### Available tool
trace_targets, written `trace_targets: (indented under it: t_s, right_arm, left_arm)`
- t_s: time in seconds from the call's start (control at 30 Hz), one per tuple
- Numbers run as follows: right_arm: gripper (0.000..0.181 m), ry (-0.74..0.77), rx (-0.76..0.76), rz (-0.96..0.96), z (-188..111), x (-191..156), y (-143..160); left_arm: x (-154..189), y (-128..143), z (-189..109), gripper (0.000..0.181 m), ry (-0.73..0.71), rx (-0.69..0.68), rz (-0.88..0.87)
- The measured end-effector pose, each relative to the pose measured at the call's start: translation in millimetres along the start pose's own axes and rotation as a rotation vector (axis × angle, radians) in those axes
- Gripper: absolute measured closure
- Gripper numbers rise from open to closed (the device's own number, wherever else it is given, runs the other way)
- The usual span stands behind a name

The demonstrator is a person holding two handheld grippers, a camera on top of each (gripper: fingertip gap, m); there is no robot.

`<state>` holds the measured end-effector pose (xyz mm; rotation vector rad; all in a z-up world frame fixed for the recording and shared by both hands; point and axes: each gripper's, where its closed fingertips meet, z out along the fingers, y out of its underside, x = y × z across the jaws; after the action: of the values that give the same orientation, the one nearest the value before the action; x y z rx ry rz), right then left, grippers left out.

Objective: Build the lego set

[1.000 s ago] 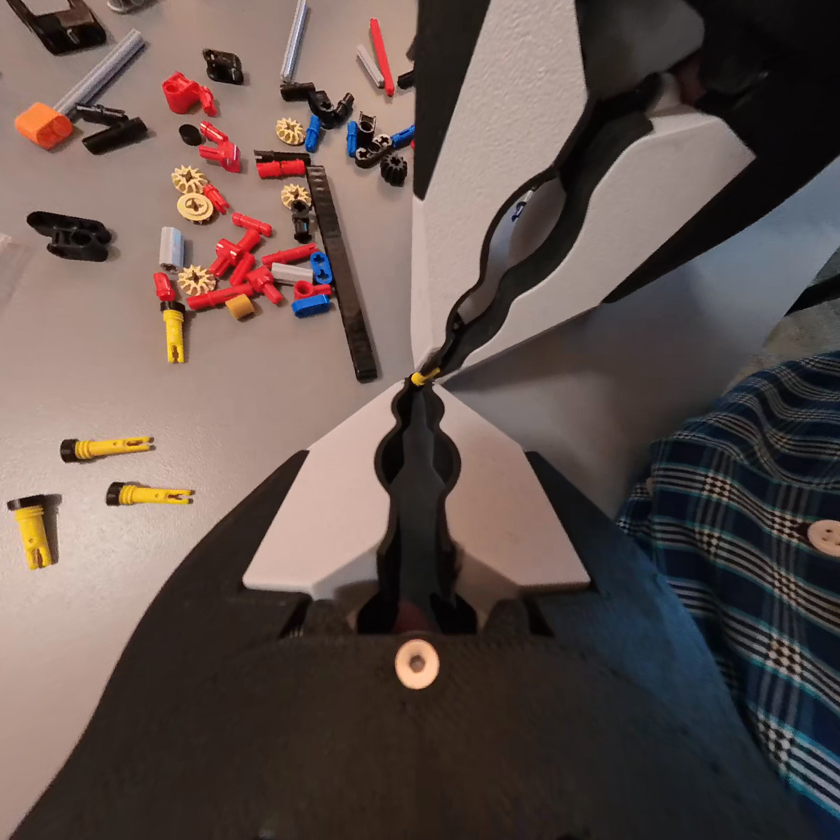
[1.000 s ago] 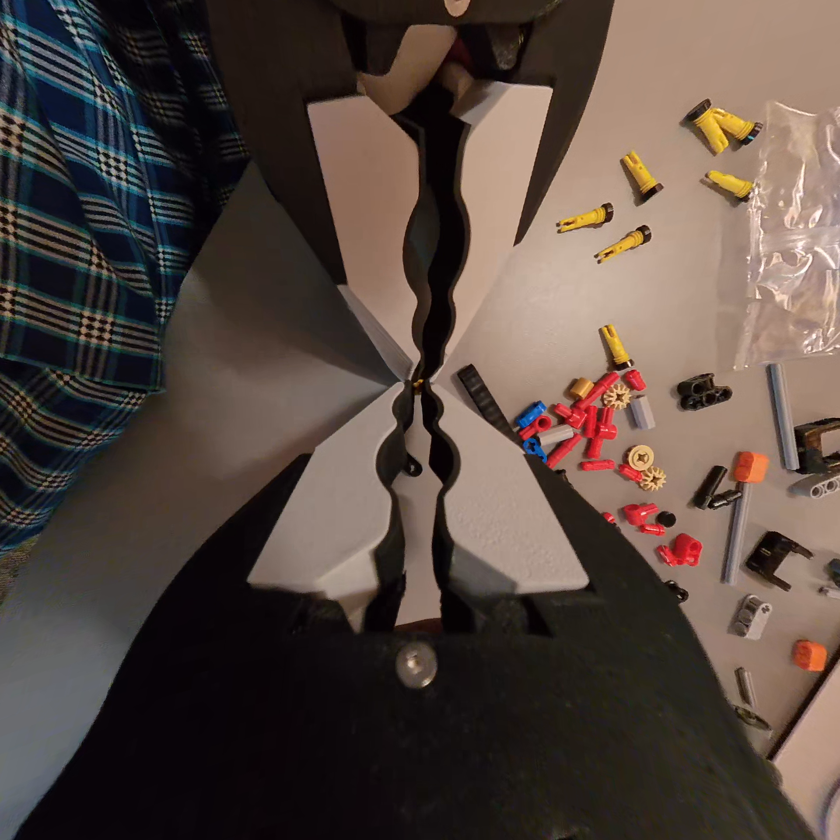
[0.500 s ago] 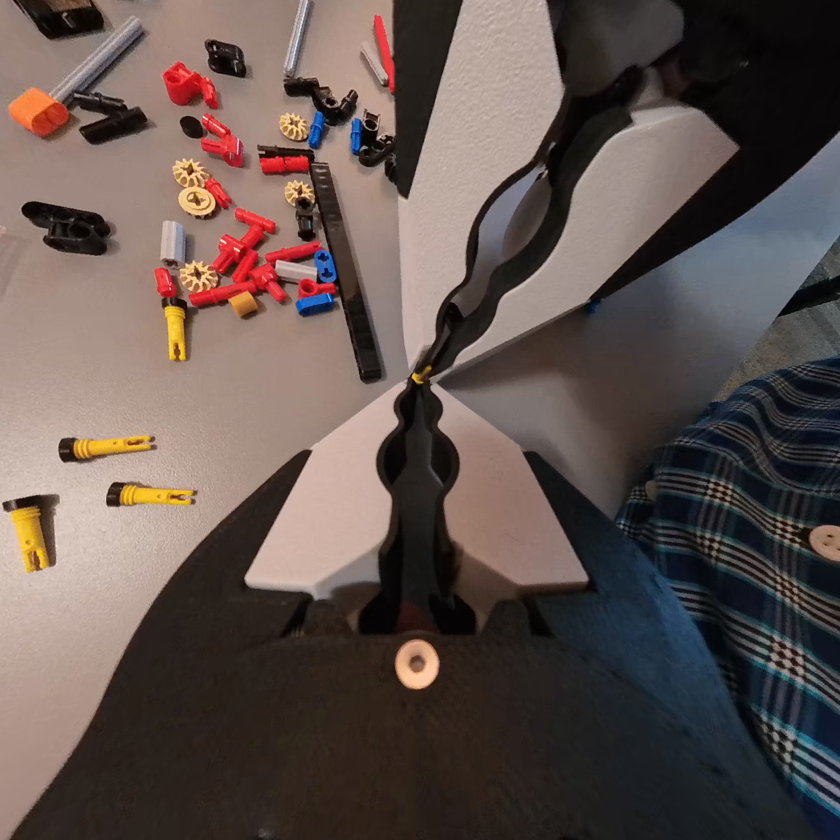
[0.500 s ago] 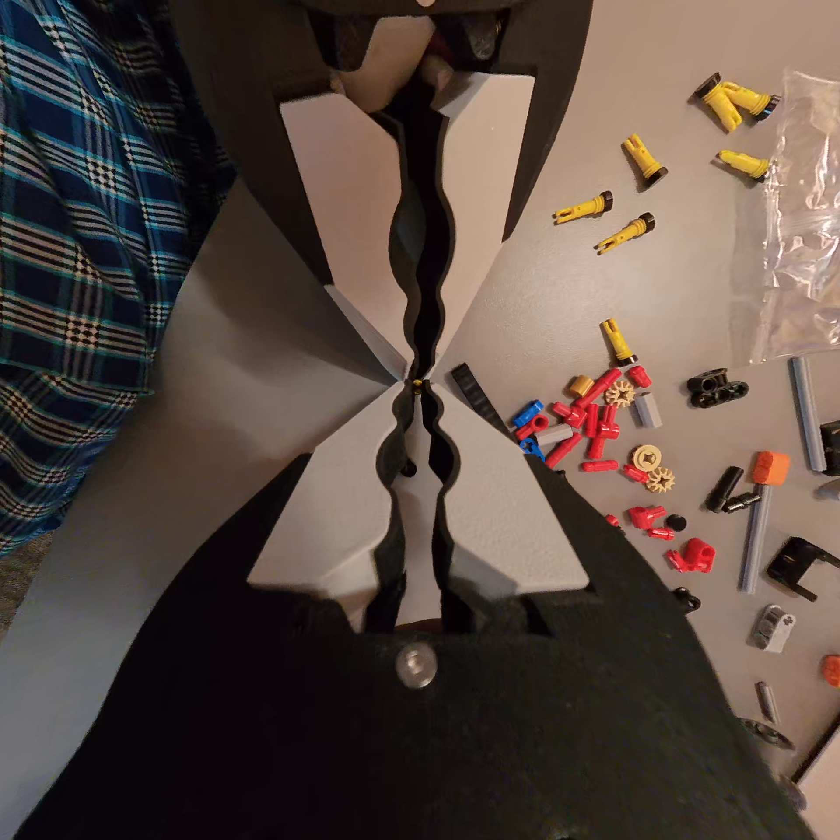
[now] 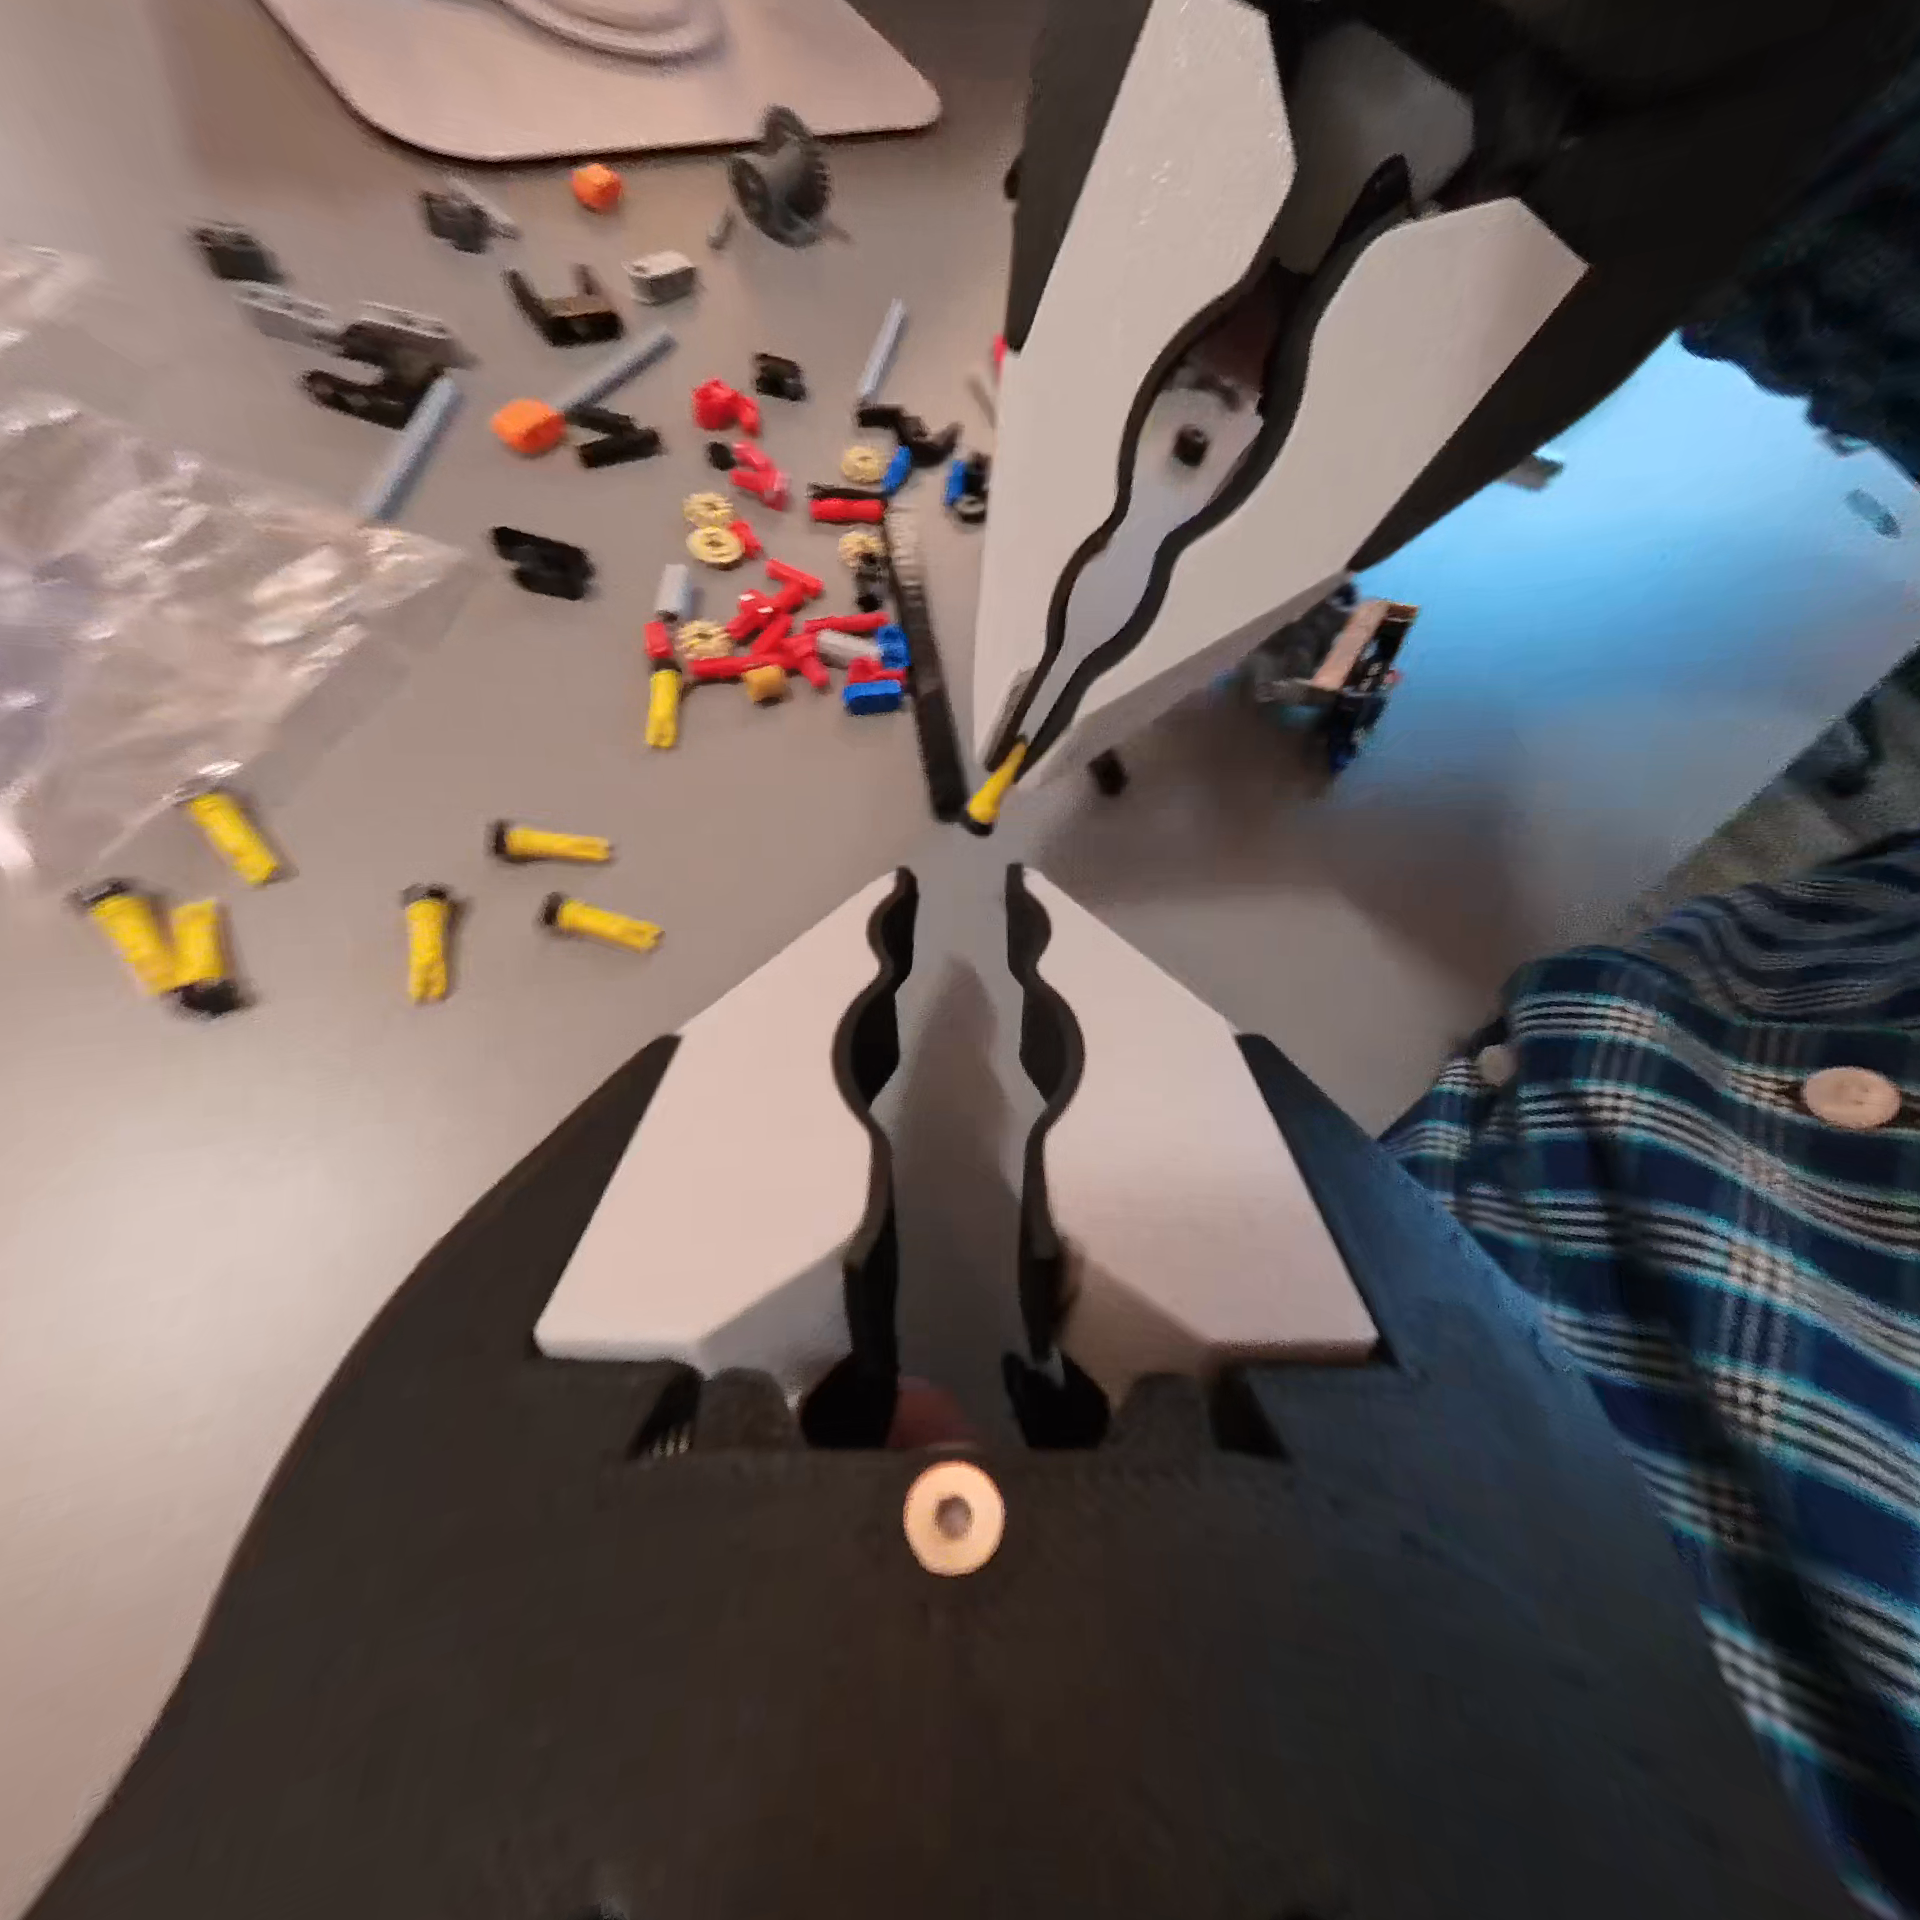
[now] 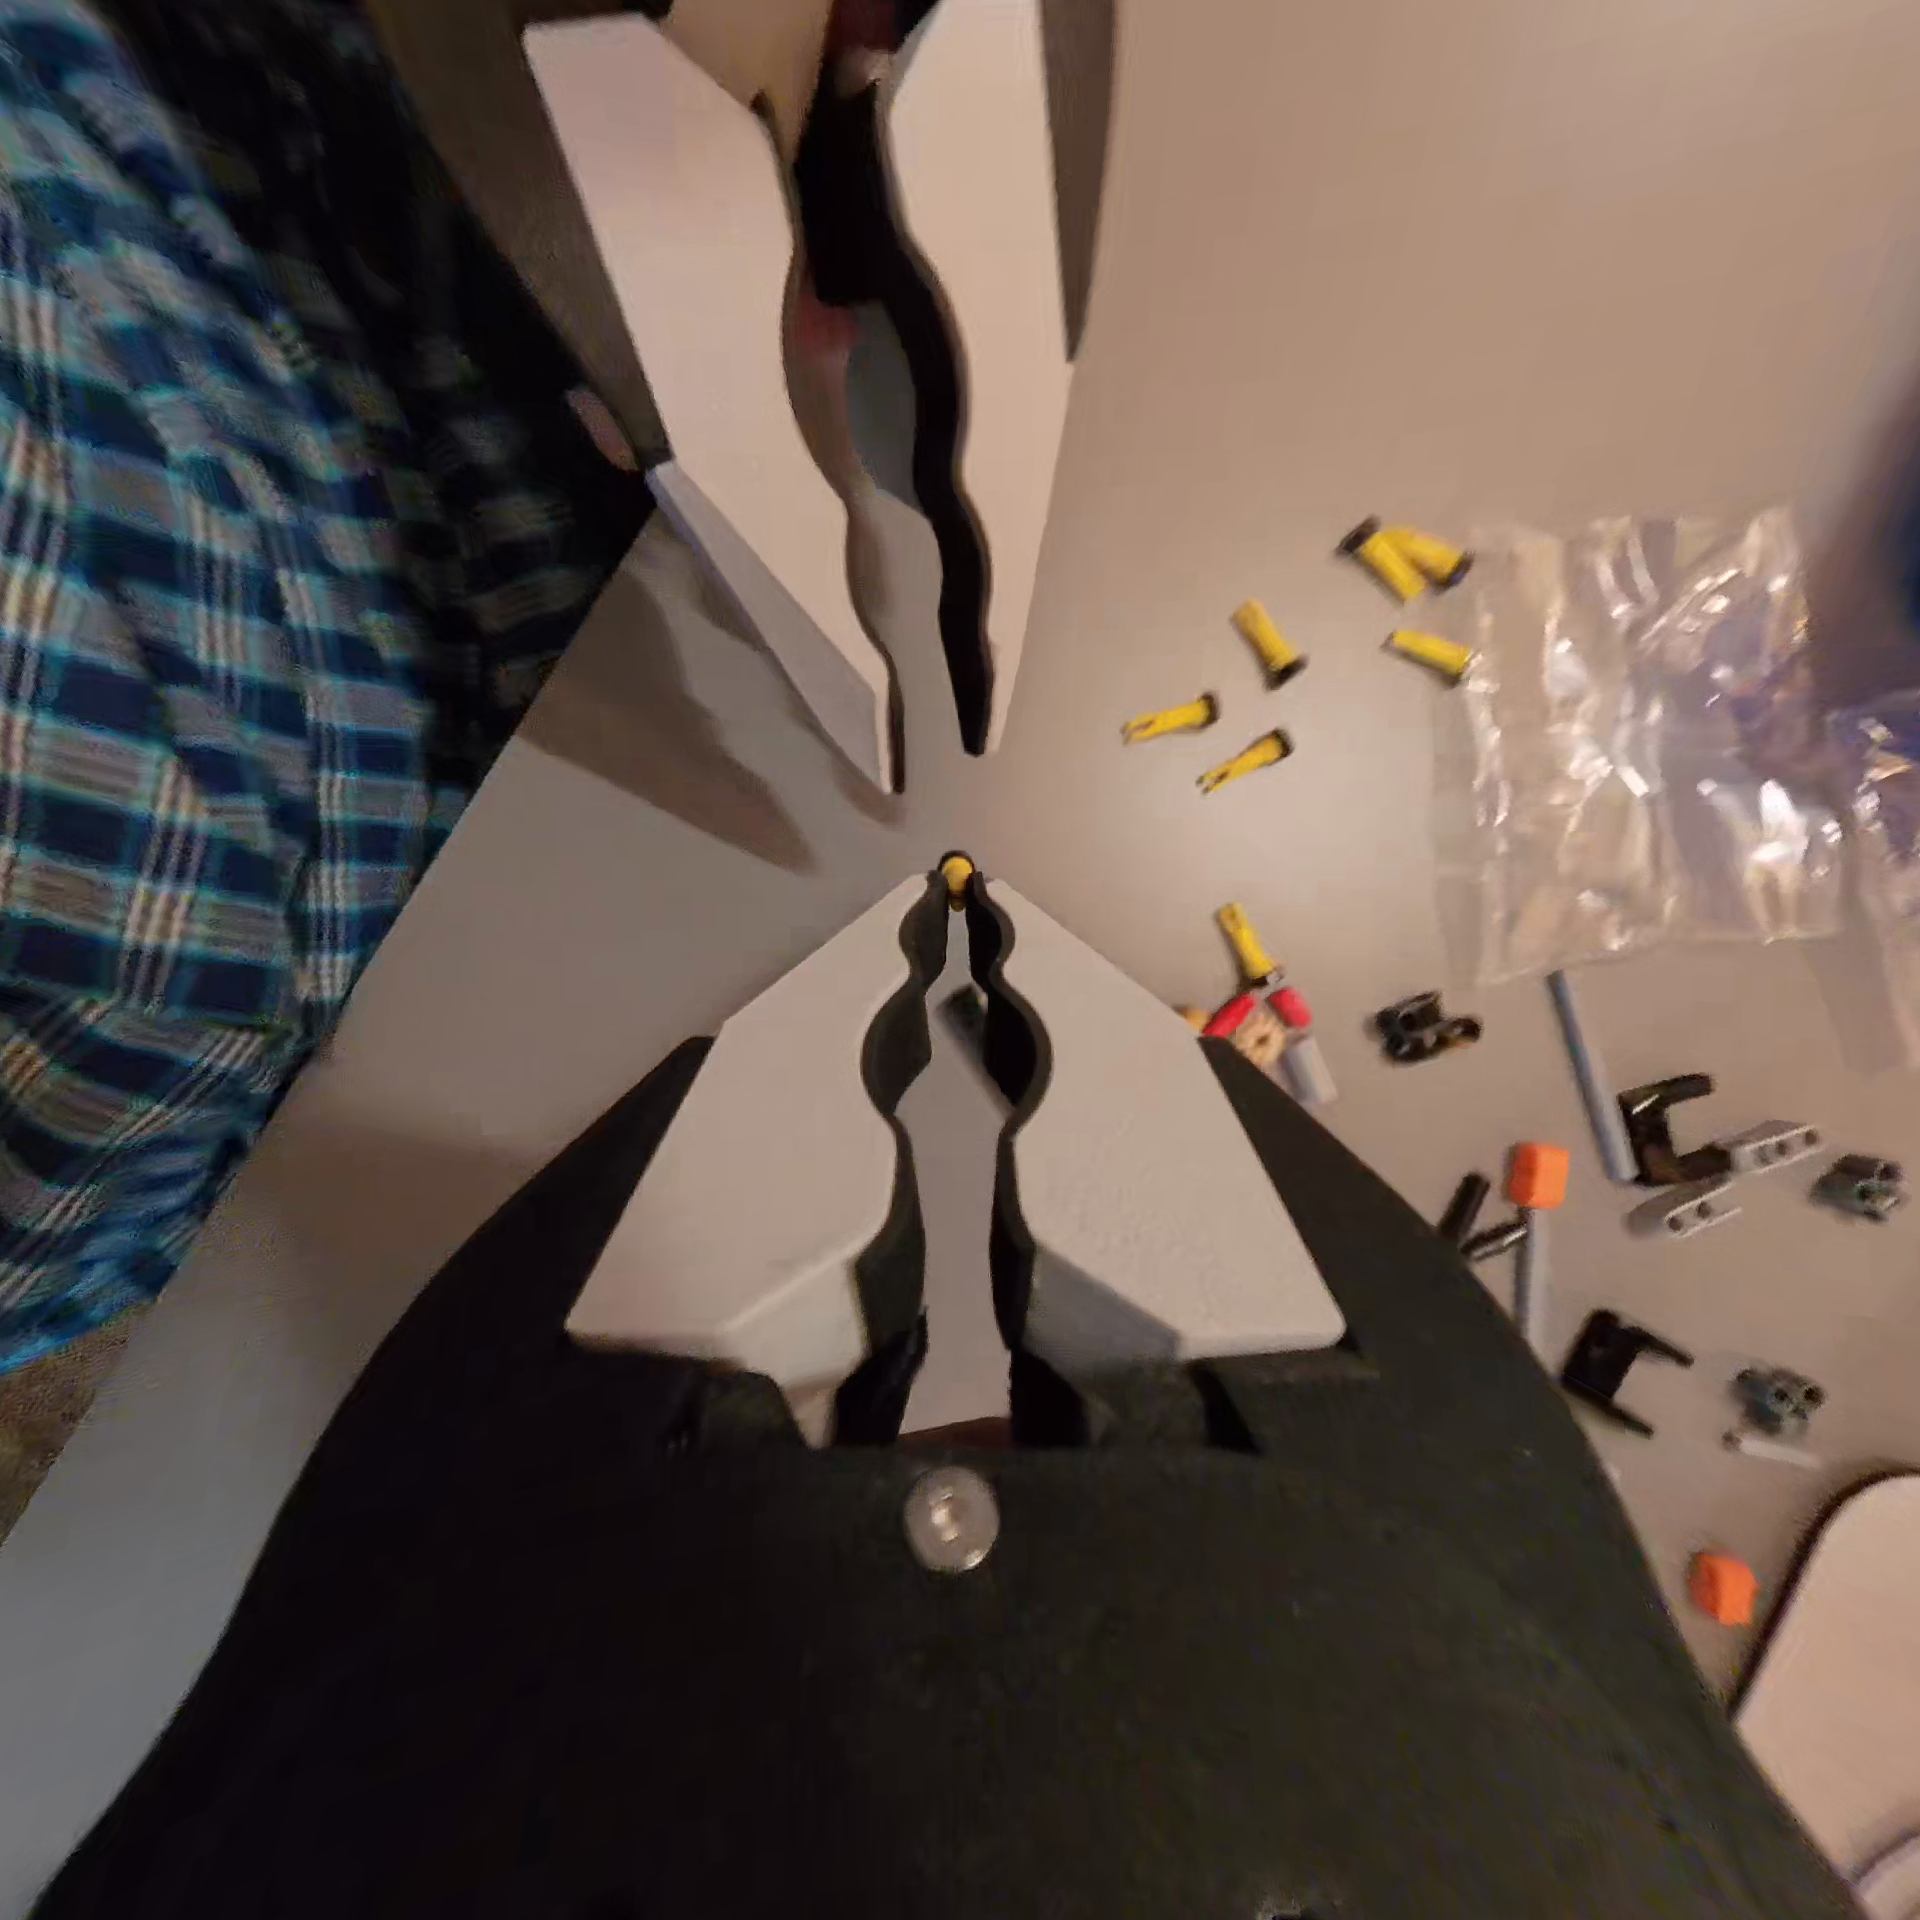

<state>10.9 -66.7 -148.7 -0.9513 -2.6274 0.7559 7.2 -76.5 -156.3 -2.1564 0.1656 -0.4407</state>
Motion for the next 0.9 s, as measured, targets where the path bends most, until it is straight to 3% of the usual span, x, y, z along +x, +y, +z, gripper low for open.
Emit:
trace_targets:
  t_s: [0.13, 0.3, 0.43, 0.53, 0.63, 0.9]
  right_arm:
    - [0.179, 0.012, 0.014, 0.010, 14, 27, -17]
    - [0.179, 0.039, -0.068, -0.006, 40, 49, -11]
    - [0.161, 0.038, -0.087, -0.003, 45, 51, -13]
    - [0.158, 0.047, -0.091, 0.005, 44, 55, -13]
    - [0.169, 0.040, -0.096, -0.014, 44, 54, -11]
    - [0.179, -0.099, 0.111, 0.110, 31, 44, -33]
  left_arm:
    - [-23, 8, -15, 0.166, -0.112, 0.011, -0.008]
    - [-35, 22, -20, 0.163, -0.170, -0.020, -0.004]
    - [-37, 27, -18, 0.162, -0.165, -0.019, -0.016]
    - [-36, 27, -16, 0.161, -0.158, -0.019, -0.011]
    - [-35, 23, -13, 0.160, -0.167, -0.013, 0.007]
    - [-57, 3, -1, 0.157, -0.406, -0.038, 0.309]
